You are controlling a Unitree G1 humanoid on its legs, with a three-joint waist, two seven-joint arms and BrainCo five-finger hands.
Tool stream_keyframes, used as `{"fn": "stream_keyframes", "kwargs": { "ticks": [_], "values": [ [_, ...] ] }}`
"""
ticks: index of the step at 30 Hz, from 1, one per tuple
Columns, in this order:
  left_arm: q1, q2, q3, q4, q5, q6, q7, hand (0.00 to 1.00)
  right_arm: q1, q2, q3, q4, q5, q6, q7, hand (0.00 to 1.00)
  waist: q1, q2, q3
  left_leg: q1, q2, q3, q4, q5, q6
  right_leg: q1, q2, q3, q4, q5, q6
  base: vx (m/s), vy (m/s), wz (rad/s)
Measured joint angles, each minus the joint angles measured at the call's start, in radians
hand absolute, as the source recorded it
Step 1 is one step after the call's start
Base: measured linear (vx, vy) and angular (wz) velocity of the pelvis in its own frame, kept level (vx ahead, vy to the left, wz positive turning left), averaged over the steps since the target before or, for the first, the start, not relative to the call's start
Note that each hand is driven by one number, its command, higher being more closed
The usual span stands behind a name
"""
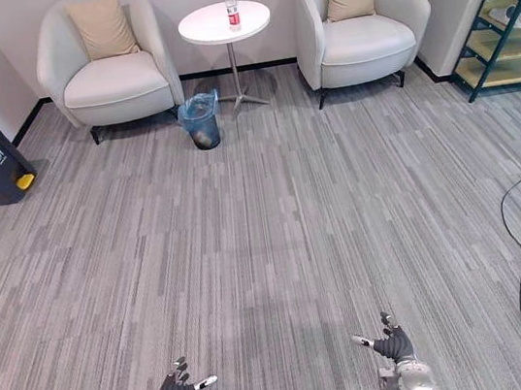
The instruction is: Gather rubbish on tea table into small bin, then transfer packed bag to large trash can.
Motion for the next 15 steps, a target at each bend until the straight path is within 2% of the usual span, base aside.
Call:
{"fn": "stream_keyframes", "kwargs": {
  "ticks": [15],
  "values": [
    [0.006, 0.009, -0.038, -0.037, -0.003, 0.004, -0.001, 0.00, 0.000, -0.001, 0.003, -0.039, 0.000, -0.001, -0.002, 0.00, 0.000, 0.001, 0.000, -0.007, 0.006, 0.013, 0.017, -0.010, -0.003, -0.001, 0.005, 0.015, -0.003, 0.000, 0.000, -0.02, -0.005, -0.02]
  ]
}}
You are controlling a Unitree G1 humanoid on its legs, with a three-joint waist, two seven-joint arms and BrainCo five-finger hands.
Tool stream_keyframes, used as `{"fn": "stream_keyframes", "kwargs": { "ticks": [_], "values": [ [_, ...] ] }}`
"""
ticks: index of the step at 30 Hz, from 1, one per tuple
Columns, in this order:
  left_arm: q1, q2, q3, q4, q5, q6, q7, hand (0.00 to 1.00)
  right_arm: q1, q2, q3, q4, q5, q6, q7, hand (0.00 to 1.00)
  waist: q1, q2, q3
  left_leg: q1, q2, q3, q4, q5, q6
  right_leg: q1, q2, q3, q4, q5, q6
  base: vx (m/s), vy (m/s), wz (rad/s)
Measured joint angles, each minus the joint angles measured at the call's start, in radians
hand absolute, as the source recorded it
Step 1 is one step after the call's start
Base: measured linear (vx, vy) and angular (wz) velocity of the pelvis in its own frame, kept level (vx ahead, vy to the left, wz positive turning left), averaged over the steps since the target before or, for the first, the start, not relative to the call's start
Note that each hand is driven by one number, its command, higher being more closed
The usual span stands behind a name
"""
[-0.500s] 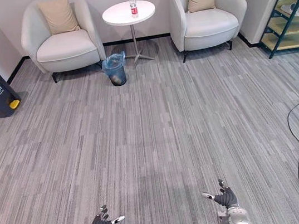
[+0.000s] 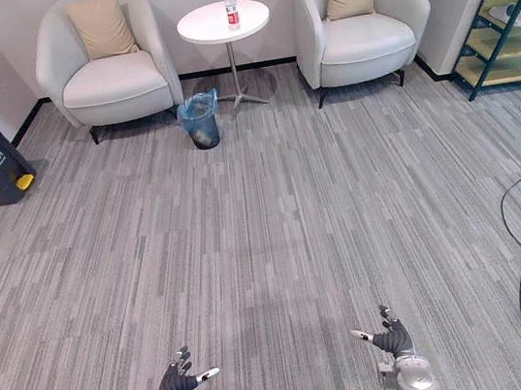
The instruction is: Gather rubbish on tea table into small bin, then transfer packed bag to large trash can.
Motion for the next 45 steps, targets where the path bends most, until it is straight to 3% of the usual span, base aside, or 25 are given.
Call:
{"fn": "stream_keyframes", "kwargs": {
  "ticks": [16, 20, 23, 25, 27, 28, 30, 32, 35, 37, 39, 40, 41, 42, 44, 45],
  "values": [
    [0.006, -0.001, 0.001, 0.001, -0.011, 0.001, 0.000, 0.00, 0.000, -0.001, 0.027, 0.002, 0.010, 0.001, -0.001, 0.00, 0.002, 0.003, -0.001, 0.000, 0.022, 0.058, -0.002, -0.020, 0.003, -0.017, 0.025, 0.055, -0.007, 0.002, -0.003, -0.02, -0.017, -0.12],
    [0.006, -0.002, 0.009, 0.000, -0.018, 0.001, 0.000, 0.00, -0.002, -0.005, 0.027, 0.003, 0.016, 0.010, -0.001, 0.00, 0.006, 0.008, 0.002, -0.014, 0.027, 0.085, 0.045, -0.061, 0.009, -0.020, 0.026, 0.089, -0.007, 0.002, -0.003, 0.00, 0.011, -0.23],
    [0.004, -0.003, 0.010, -0.007, -0.028, 0.001, 0.000, 0.00, -0.014, -0.016, 0.026, 0.003, 0.021, 0.015, -0.001, 0.00, 0.027, 0.024, 0.005, -0.058, 0.035, 0.119, 0.106, -0.101, 0.021, -0.061, 0.026, 0.116, 0.023, -0.006, 0.007, 0.00, 0.022, -0.34],
    [0.005, -0.003, 0.011, -0.031, -0.037, 0.001, 0.001, 0.00, -0.026, -0.022, 0.026, 0.003, 0.022, 0.018, -0.001, 0.00, 0.027, 0.035, 0.012, -0.079, 0.036, 0.123, 0.125, -0.113, 0.033, -0.109, 0.025, 0.118, 0.096, -0.043, 0.024, 0.02, 0.050, -0.12],
    [0.005, -0.002, 0.011, -0.045, -0.039, 0.001, 0.000, 0.00, -0.030, -0.023, 0.026, 0.003, 0.022, 0.021, -0.001, 0.00, 0.026, 0.038, 0.022, -0.076, 0.032, 0.124, 0.152, -0.138, 0.039, -0.172, 0.013, 0.110, 0.261, -0.130, 0.048, 0.05, 0.083, 0.02],
    [0.005, -0.001, 0.011, -0.049, -0.040, 0.001, 0.000, 0.00, -0.029, -0.022, 0.026, 0.003, 0.022, 0.023, 0.000, 0.00, 0.027, 0.034, 0.024, -0.067, 0.022, 0.124, 0.165, -0.147, 0.041, -0.219, -0.003, 0.098, 0.392, -0.184, 0.080, 0.04, 0.082, 0.11],
    [0.003, 0.000, 0.010, -0.053, -0.039, 0.001, 0.000, 0.00, -0.031, -0.022, 0.026, 0.003, 0.022, 0.024, 0.000, 0.00, 0.025, 0.030, 0.032, -0.050, 0.008, 0.120, 0.170, -0.153, 0.048, -0.302, -0.035, 0.059, 0.603, -0.212, 0.112, 0.06, 0.082, 0.22],
    [-0.002, 0.011, 0.009, -0.054, -0.039, 0.001, 0.000, 0.00, -0.029, -0.018, 0.027, 0.005, 0.022, 0.024, 0.001, 0.00, 0.023, 0.017, 0.051, -0.012, -0.011, 0.101, 0.169, -0.176, 0.078, -0.372, -0.080, 0.002, 0.794, -0.241, 0.112, 0.09, 0.050, 0.26],
    [0.003, 0.022, 0.009, -0.056, -0.039, 0.003, 0.001, 0.00, -0.032, -0.024, 0.027, 0.004, 0.038, 0.033, -0.001, 0.00, 0.012, 0.016, 0.071, 0.036, -0.009, 0.058, 0.172, -0.212, 0.079, -0.424, -0.125, -0.055, 0.826, -0.282, 0.104, 0.19, -0.016, 0.38],
    [0.000, 0.021, 0.009, -0.071, -0.039, 0.003, 0.001, 0.00, -0.048, -0.026, 0.028, 0.004, 0.040, 0.034, -0.002, 0.00, -0.004, 0.030, 0.088, 0.069, 0.024, 0.034, 0.161, -0.229, 0.060, -0.463, -0.124, -0.094, 0.679, -0.265, 0.085, 0.33, -0.080, 0.38],
    [-0.007, 0.026, 0.009, -0.074, -0.039, 0.002, 0.002, 0.00, -0.052, -0.026, 0.028, 0.004, 0.040, 0.035, -0.002, 0.00, -0.013, 0.030, 0.089, 0.092, 0.048, 0.020, 0.138, -0.235, 0.023, -0.482, -0.102, -0.111, 0.510, -0.177, 0.063, 0.35, -0.099, 0.28],
    [-0.008, 0.031, 0.009, -0.074, -0.039, 0.001, 0.002, 0.00, -0.050, -0.026, 0.028, 0.002, 0.040, 0.034, -0.003, 0.00, -0.016, 0.021, 0.090, 0.108, 0.052, 0.010, 0.128, -0.244, 0.006, -0.483, -0.098, -0.104, 0.450, -0.085, 0.031, 0.47, -0.178, 0.28],
    [-0.008, 0.025, 0.010, -0.069, -0.039, 0.004, 0.001, 0.00, -0.048, -0.034, 0.025, 0.003, 0.040, 0.036, -0.008, 0.00, -0.028, 0.025, 0.093, 0.132, 0.075, -0.002, 0.130, -0.258, -0.018, -0.474, -0.092, -0.112, 0.471, -0.007, -0.041, 0.38, -0.152, 0.22],
    [-0.008, 0.022, 0.010, -0.071, -0.039, 0.003, 0.001, 0.00, -0.050, -0.036, 0.023, 0.001, 0.040, 0.036, -0.012, 0.00, -0.028, 0.035, 0.091, 0.135, 0.091, -0.001, 0.135, -0.254, -0.030, -0.474, -0.082, -0.123, 0.480, -0.024, -0.047, 0.48, -0.207, 0.15],
    [-0.037, 0.017, 0.010, -0.071, -0.039, 0.002, 0.002, 0.00, -0.055, -0.038, 0.008, -0.013, 0.041, 0.036, -0.022, 0.00, -0.030, 0.038, 0.089, 0.103, 0.117, -0.017, 0.202, -0.211, -0.102, -0.459, -0.065, -0.148, 0.488, -0.071, -0.089, 0.50, -0.263, 0.13],
    [-0.046, 0.015, 0.010, -0.072, -0.039, 0.001, 0.002, 0.00, -0.058, -0.039, 0.006, -0.017, 0.041, 0.035, -0.023, 0.00, -0.030, 0.040, 0.089, 0.085, 0.126, -0.021, 0.250, -0.203, -0.115, -0.444, -0.059, -0.155, 0.473, -0.075, -0.093, 0.55, -0.296, 0.19]
  ]
}}
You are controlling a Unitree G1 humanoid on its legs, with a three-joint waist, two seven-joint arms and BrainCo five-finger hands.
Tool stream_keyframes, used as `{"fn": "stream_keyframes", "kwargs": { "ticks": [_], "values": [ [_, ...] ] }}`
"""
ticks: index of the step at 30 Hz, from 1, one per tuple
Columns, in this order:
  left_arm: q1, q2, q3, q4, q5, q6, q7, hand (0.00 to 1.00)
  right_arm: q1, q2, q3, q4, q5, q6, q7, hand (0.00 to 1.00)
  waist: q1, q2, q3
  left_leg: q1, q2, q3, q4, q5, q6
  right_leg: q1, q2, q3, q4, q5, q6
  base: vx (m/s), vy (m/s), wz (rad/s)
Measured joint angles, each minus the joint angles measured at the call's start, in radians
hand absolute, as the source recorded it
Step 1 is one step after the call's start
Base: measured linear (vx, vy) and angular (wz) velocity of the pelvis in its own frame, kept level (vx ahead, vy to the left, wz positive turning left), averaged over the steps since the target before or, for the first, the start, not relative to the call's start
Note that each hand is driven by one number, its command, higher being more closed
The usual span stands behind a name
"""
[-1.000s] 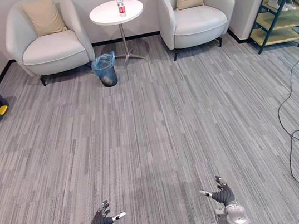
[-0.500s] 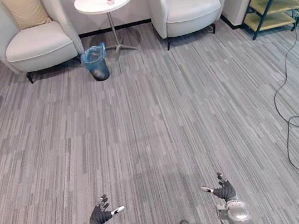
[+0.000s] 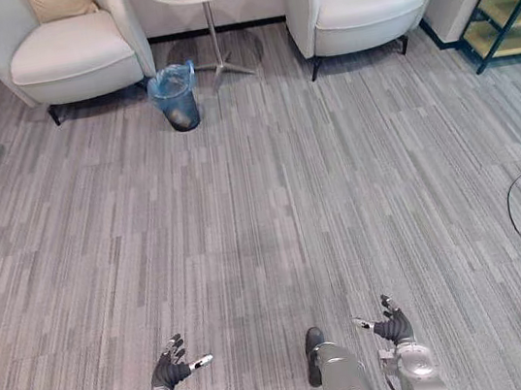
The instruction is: Gather rubbish on tea table into small bin, then transfer packed bag to large trash can.
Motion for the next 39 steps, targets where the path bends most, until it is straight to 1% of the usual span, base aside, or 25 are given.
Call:
{"fn": "stream_keyframes", "kwargs": {
  "ticks": [2, 3, 4, 7, 9, 11, 12, 13, 14, 15, 17, 20, 22, 23, 24, 26, 27, 29, 31, 32, 33, 34, 36, 38, 39],
  "values": [
    [-0.008, -0.007, 0.000, 0.000, 0.000, -0.001, 0.000, 0.00, 0.008, 0.000, 0.007, -0.020, 0.008, -0.002, -0.001, 0.00, -0.002, 0.005, 0.003, -0.104, 0.036, -0.028, 0.305, 0.066, -0.003, 0.124, 0.030, -0.016, -0.101, -0.013, 0.004, 0.40, -0.185, 0.20],
    [-0.007, -0.012, 0.001, 0.000, 0.000, -0.001, -0.001, 0.00, 0.019, 0.000, 0.015, -0.027, 0.013, -0.008, -0.001, 0.00, 0.001, 0.004, 0.008, -0.159, 0.060, -0.027, 0.467, 0.140, 0.002, 0.197, 0.041, -0.018, -0.154, -0.012, 0.002, 0.38, -0.149, 0.18],
    [-0.002, -0.021, 0.001, -0.003, 0.000, -0.001, -0.002, 0.00, 0.022, 0.002, 0.025, -0.029, 0.020, -0.016, -0.001, 0.00, 0.003, 0.003, 0.009, -0.230, 0.103, -0.006, 0.667, 0.127, 0.015, 0.282, 0.054, -0.019, -0.211, -0.011, 0.001, 0.37, -0.136, 0.08],
    [0.010, -0.031, 0.001, -0.004, 0.000, 0.000, -0.002, 0.00, 0.017, 0.023, 0.025, -0.051, 0.046, -0.027, -0.007, 0.00, 0.026, -0.003, 0.019, -0.397, 0.162, 0.056, 0.822, 0.077, 0.086, 0.412, 0.070, 0.018, -0.316, -0.018, -0.006, 0.29, -0.076, -0.22],
    [0.010, -0.033, 0.004, -0.008, 0.000, 0.001, 0.000, 0.00, 0.009, 0.026, 0.018, -0.048, 0.059, -0.027, -0.007, 0.00, 0.059, -0.003, 0.026, -0.484, 0.144, 0.085, 0.710, 0.053, 0.099, 0.453, 0.056, 0.055, -0.341, -0.025, 0.005, 0.30, 0.076, -0.47],
    [0.010, -0.038, 0.017, -0.009, 0.000, 0.001, 0.000, 0.00, 0.013, 0.032, 0.003, -0.040, 0.059, -0.026, -0.010, 0.00, 0.058, -0.019, 0.036, -0.508, 0.089, 0.094, 0.516, 0.050, 0.088, 0.481, 0.023, 0.058, -0.338, -0.048, 0.035, 0.27, 0.121, -0.17],
    [0.011, -0.042, 0.020, -0.012, 0.000, 0.001, 0.000, 0.00, 0.016, 0.030, -0.007, -0.038, 0.059, -0.025, -0.018, 0.00, 0.060, -0.022, 0.038, -0.509, 0.045, 0.093, 0.323, 0.069, 0.071, 0.493, 0.001, 0.066, -0.336, -0.070, 0.055, 0.33, 0.197, -0.14],
    [0.012, -0.044, 0.020, -0.015, 0.000, 0.001, 0.001, 0.00, 0.015, 0.028, -0.019, -0.037, 0.060, -0.024, -0.021, 0.00, 0.061, -0.010, 0.037, -0.509, 0.024, 0.087, 0.147, 0.111, 0.053, 0.508, -0.002, 0.077, -0.334, -0.091, 0.078, 0.35, 0.221, -0.20],
    [0.012, -0.043, 0.022, -0.015, 0.000, 0.001, 0.001, 0.00, 0.015, 0.025, -0.019, -0.035, 0.061, -0.024, -0.024, 0.00, 0.061, -0.001, 0.036, -0.503, 0.017, 0.082, 0.072, 0.159, 0.066, 0.515, 0.002, 0.084, -0.332, -0.107, 0.093, 0.47, 0.319, -0.40],
    [0.025, -0.041, 0.030, -0.016, 0.000, 0.001, 0.004, 0.00, 0.009, 0.024, -0.011, -0.015, 0.066, -0.020, -0.023, 0.00, 0.076, 0.001, 0.026, -0.490, 0.005, 0.072, 0.071, 0.261, 0.124, 0.519, -0.006, 0.117, -0.315, -0.140, 0.120, 0.40, 0.261, -0.42],
    [0.013, -0.033, 0.039, -0.016, 0.001, 0.001, 0.006, 0.00, 0.010, 0.033, -0.008, -0.013, 0.069, -0.020, -0.023, 0.00, 0.086, -0.047, 0.021, -0.503, -0.040, 0.096, 0.121, 0.199, 0.158, 0.516, -0.062, 0.138, -0.291, -0.175, 0.149, 0.46, 0.243, -0.23],
    [0.009, -0.041, 0.034, -0.015, 0.000, 0.002, 0.006, 0.00, 0.000, 0.028, -0.008, -0.008, 0.068, -0.019, -0.021, 0.00, 0.090, -0.054, 0.021, -0.476, -0.078, 0.132, 0.169, 0.114, 0.193, 0.462, -0.119, 0.213, -0.106, -0.200, 0.180, 0.47, 0.242, -0.14],
    [0.013, -0.032, 0.027, -0.016, 0.000, 0.004, 0.007, 0.00, -0.008, 0.034, 0.011, -0.006, 0.066, -0.019, -0.017, 0.00, 0.088, -0.055, 0.020, -0.388, -0.099, 0.146, 0.137, 0.066, 0.198, 0.359, -0.146, 0.265, 0.196, -0.173, 0.323, 0.47, 0.185, -0.16],
    [0.011, -0.016, 0.011, -0.016, 0.000, 0.005, 0.009, 0.00, -0.005, 0.034, 0.028, -0.005, 0.060, -0.019, -0.015, 0.00, 0.082, -0.055, 0.020, -0.329, -0.110, 0.142, 0.106, 0.055, 0.202, 0.294, -0.145, 0.266, 0.377, -0.168, 0.367, 0.42, 0.110, 0.02],
    [0.011, -0.011, -0.003, -0.016, 0.000, 0.005, 0.011, 0.00, -0.004, 0.035, 0.030, 0.002, 0.054, -0.019, -0.014, 0.00, 0.082, -0.054, 0.021, -0.298, -0.113, 0.141, 0.087, 0.050, 0.203, 0.261, -0.148, 0.258, 0.450, -0.174, 0.355, 0.41, 0.070, 0.10],
    [0.004, 0.006, -0.024, -0.016, 0.000, 0.005, 0.022, 0.00, -0.004, 0.035, 0.030, 0.024, 0.043, -0.019, -0.014, 0.00, 0.072, -0.046, 0.023, -0.174, -0.115, 0.129, 0.011, 0.043, 0.205, 0.163, -0.153, 0.145, 0.538, -0.221, 0.261, 0.41, 0.026, 0.18],
    [0.004, 0.007, -0.024, -0.016, 0.000, 0.005, 0.024, 0.00, -0.004, 0.034, 0.030, 0.030, 0.037, -0.019, -0.014, 0.00, 0.060, -0.044, 0.024, -0.140, -0.111, 0.120, -0.013, 0.043, 0.205, 0.134, -0.151, 0.101, 0.504, -0.242, 0.222, 0.35, -0.013, 0.30],
    [-0.005, 0.004, -0.023, -0.015, 0.000, 0.005, 0.024, 0.00, -0.008, 0.026, 0.030, 0.033, 0.037, -0.019, -0.015, 0.00, 0.043, -0.030, 0.032, -0.090, -0.085, 0.110, -0.043, 0.043, 0.204, 0.063, -0.128, 0.042, 0.371, -0.256, 0.192, 0.43, -0.083, 0.26],
    [-0.017, 0.002, -0.023, -0.014, 0.000, 0.005, 0.024, 0.00, -0.008, 0.014, 0.029, 0.035, 0.037, -0.018, -0.015, 0.00, 0.030, -0.017, 0.039, -0.054, -0.054, 0.087, -0.053, 0.039, 0.196, 0.014, -0.097, 0.026, 0.177, -0.210, 0.156, 0.48, -0.159, 0.32],
    [-0.018, 0.004, -0.023, -0.014, 0.000, 0.004, 0.024, 0.00, -0.005, 0.011, 0.028, 0.040, 0.037, -0.018, -0.017, 0.00, 0.024, -0.019, 0.038, -0.018, -0.039, 0.083, -0.071, 0.037, 0.167, 0.009, -0.074, 0.033, 0.005, -0.117, 0.151, 0.57, -0.236, 0.39],
    [-0.015, 0.011, -0.023, -0.014, 0.000, 0.003, 0.024, 0.00, 0.007, 0.012, 0.028, 0.040, 0.037, -0.018, -0.017, 0.00, 0.027, -0.042, 0.027, 0.015, -0.041, 0.079, -0.081, 0.019, 0.115, 0.013, -0.062, 0.058, -0.154, 0.035, 0.137, 0.50, -0.225, 0.43],
    [-0.014, 0.014, -0.022, -0.012, 0.000, 0.003, 0.024, 0.00, 0.022, 0.011, 0.027, 0.040, 0.037, -0.018, -0.018, 0.00, 0.024, -0.057, 0.020, 0.044, -0.042, 0.057, -0.080, -0.008, 0.074, 0.013, -0.069, 0.082, -0.146, 0.215, 0.100, 0.54, -0.241, 0.29],
    [-0.024, -0.003, -0.024, 0.003, 0.002, 0.003, 0.023, 0.00, 0.005, -0.004, 0.021, 0.056, 0.037, -0.013, -0.019, 0.00, 0.022, -0.011, 0.011, 0.048, 0.017, 0.023, -0.051, -0.013, 0.049, -0.005, -0.034, 0.044, -0.052, 0.115, 0.077, 0.49, -0.245, 0.22],
    [-0.042, -0.005, -0.024, 0.006, 0.003, 0.003, 0.024, 0.00, -0.010, -0.001, 0.020, 0.054, 0.037, -0.013, -0.018, 0.00, 0.013, -0.002, 0.010, -0.004, 0.057, 0.000, 0.076, 0.007, 0.016, 0.014, -0.013, 0.017, -0.043, 0.070, 0.053, 0.49, -0.319, 0.26],
    [-0.051, -0.012, -0.021, 0.006, 0.003, 0.003, 0.024, 0.00, -0.009, 0.001, 0.021, 0.054, 0.037, -0.012, -0.018, 0.00, 0.013, 0.003, 0.013, -0.086, 0.088, -0.034, 0.255, 0.045, -0.016, 0.070, 0.010, 0.001, -0.082, 0.052, 0.045, 0.43, -0.288, 0.36]
  ]
}}
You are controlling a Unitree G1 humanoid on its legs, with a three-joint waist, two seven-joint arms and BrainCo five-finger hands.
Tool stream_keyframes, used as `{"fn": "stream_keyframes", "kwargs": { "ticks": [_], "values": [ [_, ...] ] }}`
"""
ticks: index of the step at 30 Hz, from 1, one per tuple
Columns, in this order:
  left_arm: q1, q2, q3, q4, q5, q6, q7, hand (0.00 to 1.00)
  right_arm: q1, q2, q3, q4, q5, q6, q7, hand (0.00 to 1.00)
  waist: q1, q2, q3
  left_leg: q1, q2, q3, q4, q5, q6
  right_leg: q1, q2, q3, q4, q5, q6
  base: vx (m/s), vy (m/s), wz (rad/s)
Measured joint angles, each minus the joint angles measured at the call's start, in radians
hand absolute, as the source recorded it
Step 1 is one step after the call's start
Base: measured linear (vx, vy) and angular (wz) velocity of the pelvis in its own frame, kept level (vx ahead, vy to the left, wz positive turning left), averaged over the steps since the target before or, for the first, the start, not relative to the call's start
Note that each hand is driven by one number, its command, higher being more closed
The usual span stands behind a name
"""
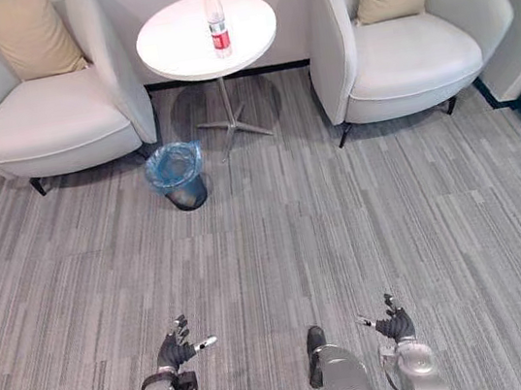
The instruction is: Gather rubbish on tea table into small bin, then transfer packed bag to large trash can.
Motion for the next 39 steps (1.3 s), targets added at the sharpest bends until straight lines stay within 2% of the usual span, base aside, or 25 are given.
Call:
{"fn": "stream_keyframes", "kwargs": {
  "ticks": [1, 3, 5, 7, 9, 10, 11, 13, 14, 15, 17, 20, 21, 22, 23, 24, 26, 28, 30, 32, 33, 34, 37, 38, 39],
  "values": [
    [0.000, -0.011, 0.001, 0.000, 0.000, 0.001, 0.000, 0.00, 0.002, 0.007, 0.004, -0.009, 0.002, 0.000, -0.001, 0.00, 0.001, 0.006, 0.013, -0.079, 0.039, -0.024, 0.230, 0.087, 0.002, 0.096, 0.031, -0.010, -0.070, -0.004, -0.010, 0.42, -0.259, 0.29],
    [0.005, -0.024, 0.000, -0.003, 0.000, 0.001, -0.003, 0.00, 0.021, 0.021, 0.009, -0.027, 0.013, -0.006, -0.004, 0.00, 0.024, 0.002, 0.019, -0.179, 0.082, -0.004, 0.481, 0.058, 0.034, 0.222, 0.063, -0.003, -0.149, -0.012, -0.027, 0.36, -0.183, -0.15],
    [0.010, -0.026, -0.001, -0.008, 0.000, 0.001, -0.003, 0.00, 0.016, 0.026, 0.006, -0.028, 0.021, -0.012, -0.005, 0.00, 0.046, -0.014, 0.019, -0.273, 0.079, 0.036, 0.511, 0.028, 0.057, 0.286, 0.067, 0.017, -0.200, -0.027, -0.040, 0.34, -0.142, -0.25],
    [0.013, -0.027, 0.011, -0.019, 0.000, 0.002, -0.001, 0.00, -0.013, 0.026, -0.009, -0.031, 0.023, -0.012, -0.010, 0.00, 0.050, -0.013, 0.023, -0.375, 0.039, 0.085, 0.320, 0.006, 0.090, 0.330, 0.055, 0.036, -0.224, -0.029, -0.023, 0.33, -0.013, -0.23],
    [0.010, -0.027, 0.013, -0.022, 0.000, 0.002, 0.000, 0.00, -0.026, 0.025, -0.021, -0.031, 0.028, -0.011, -0.012, 0.00, 0.065, -0.014, 0.030, -0.387, -0.017, 0.104, 0.083, 0.012, 0.087, 0.358, 0.035, 0.064, -0.241, -0.042, -0.004, 0.39, 0.104, -0.37],
    [0.011, -0.032, 0.013, -0.033, 0.000, 0.002, 0.000, 0.00, -0.022, 0.023, -0.039, -0.028, 0.030, -0.010, -0.022, 0.00, 0.073, -0.018, 0.033, -0.381, -0.062, 0.104, -0.108, 0.038, 0.053, 0.382, 0.016, 0.080, -0.253, -0.059, 0.018, 0.31, 0.140, -0.32],
    [0.013, -0.035, 0.013, -0.039, 0.000, 0.002, 0.000, 0.00, -0.021, 0.016, -0.040, -0.026, 0.031, -0.010, -0.025, 0.00, 0.073, -0.011, 0.033, -0.380, -0.073, 0.104, -0.183, 0.057, 0.047, 0.390, 0.015, 0.083, -0.256, -0.069, 0.028, 0.33, 0.188, -0.20],
    [0.016, -0.040, 0.014, -0.043, 0.000, 0.002, 0.001, 0.00, -0.021, -0.003, -0.038, -0.017, 0.031, -0.008, -0.025, 0.00, 0.081, 0.018, 0.030, -0.362, -0.072, 0.107, -0.296, 0.145, 0.075, 0.407, 0.020, 0.105, -0.245, -0.102, 0.054, 0.34, 0.210, -0.29],
    [0.023, -0.040, 0.021, -0.043, 0.000, 0.002, 0.003, 0.00, -0.022, -0.004, -0.028, -0.006, 0.030, -0.006, -0.025, 0.00, 0.099, 0.027, 0.020, -0.338, -0.075, 0.127, -0.301, 0.234, 0.110, 0.418, 0.009, 0.136, -0.229, -0.132, 0.080, 0.39, 0.238, -0.50],
    [0.031, -0.036, 0.023, -0.043, 0.000, 0.002, 0.004, 0.00, -0.023, -0.001, -0.005, 0.001, 0.030, -0.006, -0.024, 0.00, 0.102, 0.001, 0.019, -0.338, -0.098, 0.136, -0.267, 0.230, 0.153, 0.430, -0.017, 0.154, -0.225, -0.157, 0.101, 0.39, 0.228, -0.40],
    [0.035, -0.022, 0.022, -0.041, 0.000, 0.002, 0.002, 0.00, -0.025, 0.011, 0.011, 0.003, 0.020, -0.006, -0.020, 0.00, 0.107, -0.040, 0.010, -0.349, -0.134, 0.160, -0.214, 0.162, 0.166, 0.423, -0.068, 0.161, -0.191, -0.196, 0.125, 0.38, 0.176, -0.17],
    [0.044, -0.029, 0.018, -0.033, 0.000, 0.003, -0.001, 0.00, -0.028, 0.012, 0.010, 0.009, -0.001, -0.005, -0.017, 0.00, 0.121, -0.049, 0.007, -0.291, -0.169, 0.197, -0.196, 0.078, 0.185, 0.332, -0.119, 0.225, 0.088, -0.241, 0.186, 0.40, 0.175, -0.28],
    [0.058, -0.023, 0.017, -0.032, 0.001, 0.003, -0.002, 0.00, -0.028, 0.013, 0.011, 0.011, -0.003, -0.005, -0.007, 0.00, 0.119, -0.050, 0.008, -0.240, -0.188, 0.194, -0.208, 0.053, 0.192, 0.268, -0.141, 0.246, 0.279, -0.226, 0.284, 0.39, 0.147, 0.11],
    [0.063, -0.013, 0.014, -0.030, 0.002, 0.003, -0.002, 0.00, -0.017, 0.013, 0.013, 0.015, -0.003, -0.005, 0.002, 0.00, 0.111, -0.052, 0.007, -0.190, -0.202, 0.186, -0.217, 0.031, 0.201, 0.213, -0.154, 0.254, 0.459, -0.215, 0.326, 0.41, 0.127, 0.24],
    [0.065, -0.006, 0.010, -0.030, 0.002, 0.003, -0.002, 0.00, -0.014, 0.013, 0.016, 0.017, -0.003, -0.004, 0.003, 0.00, 0.100, -0.052, 0.007, -0.167, -0.207, 0.175, -0.217, 0.020, 0.210, 0.190, -0.156, 0.247, 0.526, -0.217, 0.322, 0.51, 0.088, 0.40],
    [0.076, 0.010, 0.010, -0.027, 0.001, 0.003, -0.002, 0.00, -0.008, 0.011, 0.031, 0.017, -0.003, -0.002, 0.005, 0.00, 0.091, -0.054, 0.005, -0.120, -0.213, 0.161, -0.229, 0.005, 0.216, 0.146, -0.168, 0.217, 0.610, -0.236, 0.286, 0.51, 0.033, 0.41],
    [0.075, 0.026, 0.010, -0.021, 0.001, 0.004, -0.002, 0.00, -0.009, 0.010, 0.036, 0.017, -0.003, 0.000, 0.011, 0.00, 0.074, -0.054, 0.005, -0.060, -0.212, 0.140, -0.253, -0.009, 0.221, 0.077, -0.168, 0.155, 0.606, -0.275, 0.213, 0.46, -0.020, 0.44],
    [0.060, 0.033, 0.012, -0.018, 0.000, 0.004, -0.001, 0.00, -0.015, 0.002, 0.036, 0.019, -0.003, 0.000, 0.020, 0.00, 0.058, -0.041, 0.012, 0.002, -0.184, 0.105, -0.290, -0.010, 0.218, -0.002, -0.135, 0.092, 0.450, -0.300, 0.156, 0.43, -0.109, 0.53],
    [0.049, 0.035, 0.013, -0.008, -0.001, 0.004, 0.001, 0.00, -0.021, -0.001, 0.037, 0.021, -0.002, 0.000, 0.020, 0.00, 0.041, -0.026, 0.019, 0.038, -0.146, 0.076, -0.296, -0.011, 0.213, -0.033, -0.094, 0.091, 0.241, -0.247, 0.116, 0.44, -0.184, 0.57],
    [0.050, 0.042, 0.013, -0.005, -0.001, 0.001, 0.002, 0.00, -0.008, -0.001, 0.037, 0.023, -0.001, 0.000, 0.020, 0.00, 0.040, -0.047, 0.012, 0.077, -0.140, 0.060, -0.304, -0.031, 0.156, -0.028, -0.073, 0.128, -0.013, -0.072, 0.114, 0.47, -0.228, 0.56],
    [0.049, 0.039, 0.012, 0.003, -0.001, 0.001, 0.002, 0.00, 0.006, -0.009, 0.037, 0.026, -0.001, 0.000, 0.020, 0.00, 0.037, -0.049, 0.009, 0.100, -0.135, 0.039, -0.301, -0.057, 0.114, -0.025, -0.068, 0.144, -0.018, 0.071, 0.082, 0.48, -0.262, 0.29],
    [0.040, 0.014, 0.012, 0.026, 0.000, 0.002, 0.000, 0.00, -0.010, -0.026, 0.035, 0.041, -0.001, 0.005, 0.020, 0.00, 0.043, -0.016, -0.008, 0.101, -0.086, 0.009, -0.290, -0.056, 0.092, -0.035, -0.038, 0.124, 0.034, 0.030, 0.062, 0.47, -0.265, 0.20],
    [0.023, 0.001, 0.011, 0.032, 0.000, 0.002, 0.000, 0.00, -0.024, -0.026, 0.026, 0.036, -0.001, 0.005, 0.020, 0.00, 0.038, 0.003, -0.014, 0.032, -0.046, -0.022, -0.147, -0.037, 0.060, -0.012, -0.011, 0.089, 0.021, -0.017, 0.035, 0.38, -0.241, 0.22],
    [0.010, -0.008, 0.013, 0.034, -0.001, 0.003, -0.002, 0.00, -0.017, -0.025, 0.028, 0.039, 0.001, 0.006, 0.019, 0.00, 0.037, 0.011, -0.010, -0.040, -0.020, -0.047, 0.020, -0.007, 0.026, 0.048, 0.005, 0.064, -0.027, -0.023, 0.027, 0.42, -0.271, 0.49],
    [0.010, -0.016, 0.016, 0.032, 0.000, 0.002, -0.003, 0.00, -0.001, -0.018, 0.035, 0.038, 0.002, 0.008, 0.020, 0.00, 0.041, 0.010, -0.008, -0.107, 0.010, -0.044, 0.212, 0.041, 0.021, 0.133, 0.018, 0.051, -0.089, -0.030, 0.016, 0.41, -0.246, 0.45]
  ]
}}
